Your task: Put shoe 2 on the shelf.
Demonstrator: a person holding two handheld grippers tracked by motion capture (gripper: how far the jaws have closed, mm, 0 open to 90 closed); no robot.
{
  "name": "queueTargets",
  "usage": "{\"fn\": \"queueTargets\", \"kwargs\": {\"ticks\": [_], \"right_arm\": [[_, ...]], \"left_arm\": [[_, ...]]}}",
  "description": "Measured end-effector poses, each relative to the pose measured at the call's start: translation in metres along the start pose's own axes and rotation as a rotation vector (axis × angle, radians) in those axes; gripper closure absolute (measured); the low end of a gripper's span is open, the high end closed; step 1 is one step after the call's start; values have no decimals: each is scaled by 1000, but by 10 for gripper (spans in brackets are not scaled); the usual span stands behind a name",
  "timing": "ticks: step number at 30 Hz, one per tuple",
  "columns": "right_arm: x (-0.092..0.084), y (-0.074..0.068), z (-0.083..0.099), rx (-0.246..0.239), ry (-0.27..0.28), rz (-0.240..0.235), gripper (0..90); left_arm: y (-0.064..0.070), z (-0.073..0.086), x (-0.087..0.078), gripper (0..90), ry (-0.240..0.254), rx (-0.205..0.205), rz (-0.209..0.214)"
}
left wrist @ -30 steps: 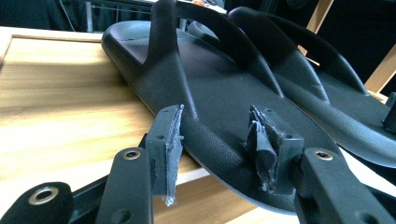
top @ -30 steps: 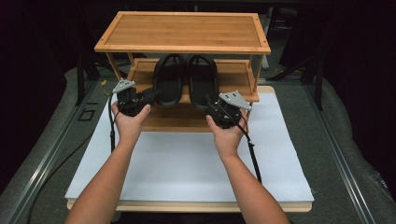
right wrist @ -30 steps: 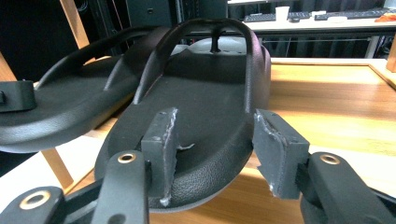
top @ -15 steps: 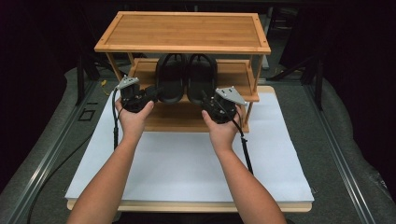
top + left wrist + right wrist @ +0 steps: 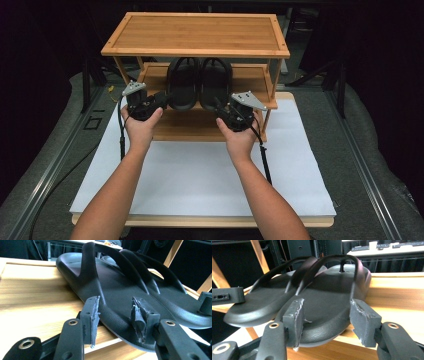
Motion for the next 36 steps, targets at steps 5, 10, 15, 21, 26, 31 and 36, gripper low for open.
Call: {"fn": "queueTargets", "kwargs": {"ticks": [5,10,15,21,26,31,36], "right_arm": [[-8,-3,-2,-47,3,4,469],[-18,-2,-5,-56,-10,-6,476],[-29,0,-8,-65,-16,0,477],[-45,12,-4,-80,-50,-3,480],[-59,16,0,-103,-55,-22,481],[-68,27,15,-118,-82,9,488],[-76,30,31,-173,-99,6,489]], "left_arm": [[-4,-1,-10,563,6,0,-10],[-7,0,-20,549,3,4,-20],[-4,-1,-33,542,17,16,-12],[-3,11,-47,536,11,21,-9],[-4,23,-58,536,3,24,-10],[-4,37,-68,536,-3,21,-12],[-2,57,-77,536,-14,12,-5]]}}
Point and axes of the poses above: each handheld gripper's, and its own axes: x roughly forward along the jaws, z roughly out of its underside, y roughly to its right, the point moved 8 cm from there along x, roughly forward along the jaws, and after that the axes turned 14 degrees about x, right-handed, at the moved point
